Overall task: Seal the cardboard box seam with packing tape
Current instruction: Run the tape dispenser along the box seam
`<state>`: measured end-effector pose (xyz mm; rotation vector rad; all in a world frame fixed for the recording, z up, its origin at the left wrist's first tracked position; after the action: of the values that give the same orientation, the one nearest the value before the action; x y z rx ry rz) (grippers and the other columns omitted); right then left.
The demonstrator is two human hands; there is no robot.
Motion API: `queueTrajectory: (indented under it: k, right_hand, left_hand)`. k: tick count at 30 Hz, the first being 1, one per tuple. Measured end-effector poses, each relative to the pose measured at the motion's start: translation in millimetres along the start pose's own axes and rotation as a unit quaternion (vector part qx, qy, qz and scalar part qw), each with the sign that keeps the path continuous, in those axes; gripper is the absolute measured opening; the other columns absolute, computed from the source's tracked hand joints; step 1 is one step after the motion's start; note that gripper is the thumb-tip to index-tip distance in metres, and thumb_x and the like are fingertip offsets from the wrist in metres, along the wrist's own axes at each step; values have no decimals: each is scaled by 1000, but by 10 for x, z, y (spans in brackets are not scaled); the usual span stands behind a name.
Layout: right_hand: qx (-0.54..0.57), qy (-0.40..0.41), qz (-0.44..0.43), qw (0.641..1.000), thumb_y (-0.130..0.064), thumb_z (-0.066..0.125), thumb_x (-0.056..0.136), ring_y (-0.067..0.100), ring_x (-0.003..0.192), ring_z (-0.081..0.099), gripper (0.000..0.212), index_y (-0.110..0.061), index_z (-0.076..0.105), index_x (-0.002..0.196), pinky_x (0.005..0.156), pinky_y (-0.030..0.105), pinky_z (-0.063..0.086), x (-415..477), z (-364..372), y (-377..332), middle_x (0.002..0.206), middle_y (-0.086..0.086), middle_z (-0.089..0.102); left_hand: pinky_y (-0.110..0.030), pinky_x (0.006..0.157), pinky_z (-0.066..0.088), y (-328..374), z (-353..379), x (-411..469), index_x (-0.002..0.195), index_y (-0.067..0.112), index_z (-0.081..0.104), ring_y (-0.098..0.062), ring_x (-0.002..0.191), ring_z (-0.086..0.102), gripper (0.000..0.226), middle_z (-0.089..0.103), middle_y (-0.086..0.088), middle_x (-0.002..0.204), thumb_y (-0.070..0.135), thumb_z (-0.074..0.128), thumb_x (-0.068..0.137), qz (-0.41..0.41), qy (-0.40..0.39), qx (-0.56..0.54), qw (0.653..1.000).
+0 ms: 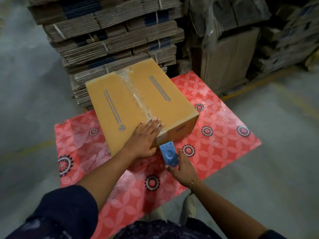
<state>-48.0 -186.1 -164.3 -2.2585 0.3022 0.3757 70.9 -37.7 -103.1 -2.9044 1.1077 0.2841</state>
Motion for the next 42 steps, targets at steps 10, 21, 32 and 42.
queueTrajectory:
  k: [10, 21, 32, 42]
  right_hand:
    - [38, 59, -20, 997, -46, 66, 88, 25, 131, 52, 80, -23, 26, 153, 97, 37, 48, -100, -38, -205, 150, 1, 49]
    - [-62, 95, -17, 993, -62, 60, 86, 25, 116, 63, 86, -28, 23, 155, 74, 27, 42, -368, -316, -310, 146, 0, 53]
    - [-97, 77, 3, 992, -62, 55, 88, 24, 111, 63, 86, -30, 15, 158, 69, 25, 35, -552, -410, -361, 144, -1, 55]
    - [-274, -2, 38, 961, -68, 47, 88, 34, 98, 65, 77, -23, 33, 148, 68, 35, 48, -259, -639, -690, 115, 11, 67]
  left_hand:
    - [-51, 123, 24, -30, 42, -22, 161, 25, 18, -18, 157, 19, 90, 16, 0, 171, 40, 53, 80, -6, 95, 12, 995]
    - [-46, 101, 39, -57, 28, 124, 147, 27, 46, -19, 141, 46, 64, 46, 2, 157, 65, 34, 97, -28, 142, 13, 989]
    - [-47, 101, 38, -65, 22, 115, 148, 28, 43, -19, 143, 43, 61, 43, 3, 159, 59, 26, 99, -39, 122, 15, 992]
    - [-47, 101, 39, -28, 13, 91, 146, 26, 47, -20, 143, 45, 57, 45, 1, 158, 56, 35, 99, -40, 135, 28, 990]
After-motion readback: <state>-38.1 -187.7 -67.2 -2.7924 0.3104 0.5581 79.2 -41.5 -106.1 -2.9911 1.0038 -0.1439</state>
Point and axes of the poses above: each hand's wrist, its own x-axis towards the middle knuckle, its own z-axis out of the palm, y = z × x, the point moved 7 cm from there along x, towards the middle knuckle
